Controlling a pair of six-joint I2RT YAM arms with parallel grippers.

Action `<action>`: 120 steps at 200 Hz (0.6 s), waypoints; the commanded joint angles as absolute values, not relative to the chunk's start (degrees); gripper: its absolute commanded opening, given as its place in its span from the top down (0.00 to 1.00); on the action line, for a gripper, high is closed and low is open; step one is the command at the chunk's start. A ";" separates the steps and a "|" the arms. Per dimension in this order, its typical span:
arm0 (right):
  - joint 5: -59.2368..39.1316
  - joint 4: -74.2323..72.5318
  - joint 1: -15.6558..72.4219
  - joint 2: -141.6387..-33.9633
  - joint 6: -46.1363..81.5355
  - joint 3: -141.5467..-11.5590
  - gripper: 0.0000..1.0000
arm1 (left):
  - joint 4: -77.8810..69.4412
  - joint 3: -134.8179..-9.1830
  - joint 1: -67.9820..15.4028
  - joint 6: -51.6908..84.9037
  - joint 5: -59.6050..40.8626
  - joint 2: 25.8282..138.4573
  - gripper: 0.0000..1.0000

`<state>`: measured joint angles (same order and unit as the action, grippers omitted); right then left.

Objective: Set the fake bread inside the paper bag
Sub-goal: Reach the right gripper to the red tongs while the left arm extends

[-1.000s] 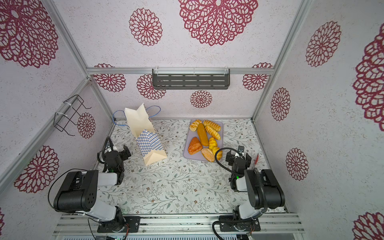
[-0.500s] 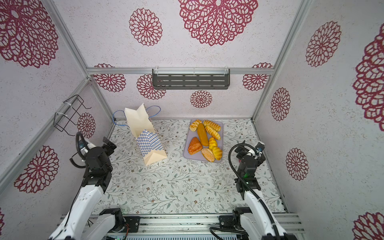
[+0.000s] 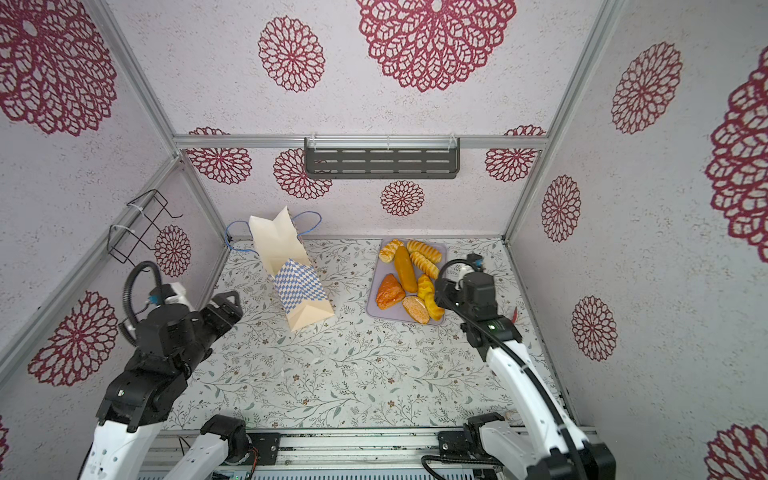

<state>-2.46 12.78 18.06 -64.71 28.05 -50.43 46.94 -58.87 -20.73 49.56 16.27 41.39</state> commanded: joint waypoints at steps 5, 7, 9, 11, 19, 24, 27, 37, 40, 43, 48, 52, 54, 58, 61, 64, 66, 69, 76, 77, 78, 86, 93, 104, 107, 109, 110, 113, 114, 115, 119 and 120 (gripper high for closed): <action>-3.63 14.61 24.70 -71.70 29.09 -54.92 0.42 | 50.35 -60.80 -36.86 57.43 26.01 48.12 0.14; -3.57 14.51 25.16 -72.42 29.02 -55.21 0.42 | 50.05 -60.93 -38.24 57.71 26.78 48.68 0.14; -3.48 14.35 25.71 -73.12 28.92 -55.40 0.41 | 49.65 -61.02 -39.51 57.98 27.55 49.24 0.14; -3.35 14.27 26.14 -73.83 28.83 -55.75 0.41 | 49.19 -61.07 -40.81 58.18 28.22 49.95 0.14; -2.78 14.00 27.94 -76.55 28.53 -56.96 0.39 | 47.22 -61.23 -44.58 58.80 29.96 52.48 0.14; -2.48 14.05 28.96 -78.40 28.31 -57.83 0.38 | 45.90 -61.33 -46.21 59.26 30.49 53.76 0.14; -2.41 14.09 29.53 -79.44 28.25 -58.36 0.38 | 45.09 -61.30 -46.99 59.46 30.65 54.71 0.14; -2.41 14.36 31.22 -83.14 27.95 -60.28 0.38 | 41.68 -61.08 -48.66 59.96 30.31 57.35 0.14; -2.33 14.45 31.75 -84.29 27.88 -60.88 0.38 | 40.94 -61.02 -49.07 60.21 30.24 58.05 0.14; -2.28 14.83 32.19 -85.34 27.86 -61.50 0.38 | 40.06 -60.95 -49.40 60.47 30.22 58.75 0.14; -2.08 15.23 33.00 -87.03 27.71 -62.45 0.38 | 38.32 -60.76 -49.83 60.55 30.16 59.74 0.14; -1.74 15.51 33.58 -88.32 27.61 -63.10 0.38 | 37.10 -60.59 -50.23 60.51 30.15 60.42 0.14; -1.36 15.92 33.90 -88.92 27.53 -63.57 0.38 | 36.37 -60.52 -50.38 60.48 30.10 60.85 0.14; -0.53 16.69 34.35 -89.95 27.45 -64.24 0.38 | 35.22 -60.48 -50.71 60.51 30.14 61.53 0.14; 0.30 17.30 34.56 -90.60 27.50 -64.71 0.38 | 34.44 -60.54 -50.92 60.35 30.07 61.99 0.14; 0.93 18.01 34.70 -91.22 27.65 -65.06 0.38 | 33.68 -60.55 -51.09 60.26 30.06 62.56 0.14; 1.35 18.43 34.76 -91.51 27.72 -65.35 0.38 | 33.18 -60.62 -51.25 60.15 29.97 62.95 0.14; 1.80 18.99 34.80 -91.82 27.81 -65.65 0.38 | 32.48 -60.71 -51.36 59.98 29.83 63.44 0.14; 2.94 20.13 34.60 -92.11 28.01 -65.82 0.38 | 30.99 -61.24 -51.92 59.33 29.38 64.94 0.14; 3.10 20.26 34.57 -92.06 28.03 -65.78 0.38 | 30.83 -61.34 -51.97 59.20 29.33 65.16 0.14; 3.31 20.37 34.55 -92.04 28.03 -65.81 0.38 | 30.66 -61.43 -52.00 59.09 29.30 65.45 0.14; 4.59 21.51 34.20 -91.27 28.02 -65.41 0.37 | 29.86 -62.72 -52.83 58.21 29.03 67.73 0.14; 5.23 22.23 33.54 -89.98 27.96 -64.46 0.36 | 29.62 -64.10 -53.44 57.44 28.56 70.03 0.14; 5.60 23.89 31.67 -87.31 27.93 -62.83 0.34 | 29.53 -66.63 -54.79 56.43 27.79 74.17 0.14; 5.73 24.50 31.05 -86.49 28.01 -62.38 0.33 | 29.45 -67.33 -55.19 56.04 27.54 75.30 0.13; 5.78 24.98 30.59 -86.16 28.03 -62.04 0.33 | 29.27 -67.74 -55.41 55.82 27.23 75.98 0.13; 5.75 25.19 30.33 -85.75 28.03 -61.96 0.33 | 29.18 -67.97 -55.52 55.73 27.11 76.31 0.13; 5.74 25.81 29.50 -84.71 28.26 -61.52 0.28 | 28.96 -68.56 -55.91 55.26 26.89 77.40 0.13; 5.73 26.00 29.21 -84.41 28.28 -61.35 0.27 | 28.94 -68.82 -55.91 55.18 26.74 77.68 0.13; 5.76 26.23 28.93 -84.13 28.33 -61.08 0.26 | 28.84 -69.04 -56.03 55.10 26.64 78.13 0.13; 5.63 26.98 27.66 -82.71 28.40 -60.19 0.26 | 28.60 -69.85 -56.58 54.68 26.51 79.49 0.13; 5.63 27.16 27.41 -82.35 28.48 -59.98 0.26 | 28.54 -70.04 -56.68 54.59 26.48 79.82 0.13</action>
